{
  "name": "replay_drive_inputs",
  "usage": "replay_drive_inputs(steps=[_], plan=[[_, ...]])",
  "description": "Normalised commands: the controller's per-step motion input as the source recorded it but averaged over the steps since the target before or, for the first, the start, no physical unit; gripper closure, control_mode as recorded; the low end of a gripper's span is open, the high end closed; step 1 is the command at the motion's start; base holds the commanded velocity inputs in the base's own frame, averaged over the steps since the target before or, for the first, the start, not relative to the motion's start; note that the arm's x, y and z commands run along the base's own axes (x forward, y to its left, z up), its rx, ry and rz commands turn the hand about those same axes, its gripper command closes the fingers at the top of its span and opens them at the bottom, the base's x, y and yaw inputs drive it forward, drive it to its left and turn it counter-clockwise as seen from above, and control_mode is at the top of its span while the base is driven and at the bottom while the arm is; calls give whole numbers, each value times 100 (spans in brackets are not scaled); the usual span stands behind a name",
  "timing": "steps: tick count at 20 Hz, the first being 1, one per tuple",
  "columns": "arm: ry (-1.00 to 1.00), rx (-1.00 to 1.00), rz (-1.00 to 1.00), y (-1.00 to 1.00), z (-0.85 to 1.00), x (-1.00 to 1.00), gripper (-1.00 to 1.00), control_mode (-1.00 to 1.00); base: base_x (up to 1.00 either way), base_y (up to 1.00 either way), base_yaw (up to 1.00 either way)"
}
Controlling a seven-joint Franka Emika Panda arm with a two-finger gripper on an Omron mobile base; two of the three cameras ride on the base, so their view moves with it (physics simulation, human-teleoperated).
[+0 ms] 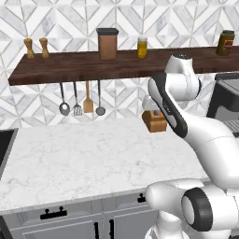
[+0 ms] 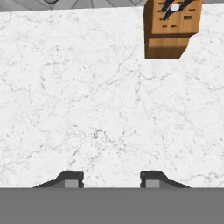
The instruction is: Take a straw from the drawer in front and place it inside the glass cup on the dining counter.
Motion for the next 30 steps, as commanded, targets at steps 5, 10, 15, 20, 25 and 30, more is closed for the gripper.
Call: replay_drive_inputs(steps=[5, 10, 15, 20, 25, 30], plan=[[0, 0, 0, 0, 0, -11, -100, 100, -11, 0, 0], [0, 0, 0, 0, 0, 0, -100, 100, -69, -40, 0], [0, 0, 0, 0, 0, 0, -100, 100, -10, -65, 16], [0, 0, 0, 0, 0, 0, -100, 100, 44, -57, 59], [0, 0, 0, 0, 0, 0, -100, 100, 41, -45, 72], [0, 0, 0, 0, 0, 0, -100, 100, 5, -68, 70]])
